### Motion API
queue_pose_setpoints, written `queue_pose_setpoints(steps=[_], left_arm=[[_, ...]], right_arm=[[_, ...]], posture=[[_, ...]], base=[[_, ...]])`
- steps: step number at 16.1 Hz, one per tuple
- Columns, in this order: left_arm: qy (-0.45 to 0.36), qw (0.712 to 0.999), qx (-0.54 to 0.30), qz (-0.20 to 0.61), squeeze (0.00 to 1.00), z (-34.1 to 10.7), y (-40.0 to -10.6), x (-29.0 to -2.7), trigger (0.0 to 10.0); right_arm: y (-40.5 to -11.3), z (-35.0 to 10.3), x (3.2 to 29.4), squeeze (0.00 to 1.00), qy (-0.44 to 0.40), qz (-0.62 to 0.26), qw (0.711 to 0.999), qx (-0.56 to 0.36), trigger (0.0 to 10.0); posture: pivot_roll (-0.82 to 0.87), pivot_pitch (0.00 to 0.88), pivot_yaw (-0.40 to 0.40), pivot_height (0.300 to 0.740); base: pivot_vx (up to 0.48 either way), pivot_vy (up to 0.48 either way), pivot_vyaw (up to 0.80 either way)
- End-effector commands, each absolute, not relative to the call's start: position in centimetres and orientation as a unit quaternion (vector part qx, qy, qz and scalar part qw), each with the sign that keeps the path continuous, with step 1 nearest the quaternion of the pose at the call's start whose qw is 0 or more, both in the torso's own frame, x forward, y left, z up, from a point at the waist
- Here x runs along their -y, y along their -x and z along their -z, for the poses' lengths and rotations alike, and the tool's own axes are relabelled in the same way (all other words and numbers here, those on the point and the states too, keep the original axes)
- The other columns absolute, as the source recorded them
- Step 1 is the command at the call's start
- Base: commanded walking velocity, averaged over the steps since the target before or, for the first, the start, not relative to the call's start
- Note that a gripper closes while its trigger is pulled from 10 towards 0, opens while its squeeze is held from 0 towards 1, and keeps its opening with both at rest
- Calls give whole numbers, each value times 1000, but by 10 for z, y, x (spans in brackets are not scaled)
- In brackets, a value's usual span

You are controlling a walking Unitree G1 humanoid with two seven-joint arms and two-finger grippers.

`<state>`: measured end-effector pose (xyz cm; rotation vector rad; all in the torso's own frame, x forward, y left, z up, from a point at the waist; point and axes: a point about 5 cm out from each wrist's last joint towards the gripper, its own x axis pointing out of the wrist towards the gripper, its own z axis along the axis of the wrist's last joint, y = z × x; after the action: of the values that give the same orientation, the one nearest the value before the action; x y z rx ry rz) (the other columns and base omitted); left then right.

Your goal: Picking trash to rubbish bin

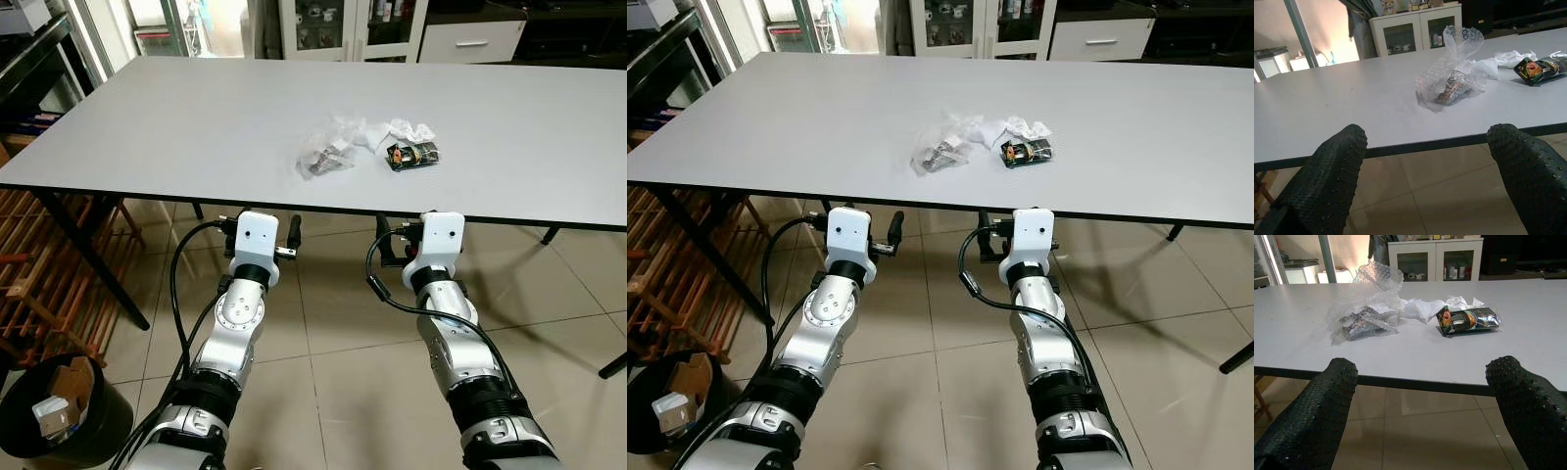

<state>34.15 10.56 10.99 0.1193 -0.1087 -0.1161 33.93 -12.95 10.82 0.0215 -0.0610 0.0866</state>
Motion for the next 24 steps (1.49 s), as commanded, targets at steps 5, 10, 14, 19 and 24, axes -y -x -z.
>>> queue_pose_setpoints(steps=[5,10,14,19,24], left_arm=[[-57,996,51,50,0,-113,-345,-109,10000],[-57,996,51,50,0,-114,-345,-109,10000],[-59,996,53,49,0,-114,-346,-110,10000],[-60,996,54,49,0,-114,-346,-109,10000],[-61,995,60,46,0,-117,-346,-109,10000]], right_arm=[[-340,-108,129,0,-17,-44,999,27,10000],[-341,-110,130,0,-19,-43,998,34,10000],[-341,-110,129,0,-19,-45,998,32,10000],[-341,-110,129,0,-15,-47,998,33,10000],[-340,-112,126,0,-7,-61,997,40,10000]], posture=[[-73,43,53,740],[-70,45,51,740],[-71,47,51,740],[-71,48,50,740],[-69,47,50,740]], base=[[332,0,0],[385,0,-450],[387,0,0],[386,0,0],[388,0,111]])
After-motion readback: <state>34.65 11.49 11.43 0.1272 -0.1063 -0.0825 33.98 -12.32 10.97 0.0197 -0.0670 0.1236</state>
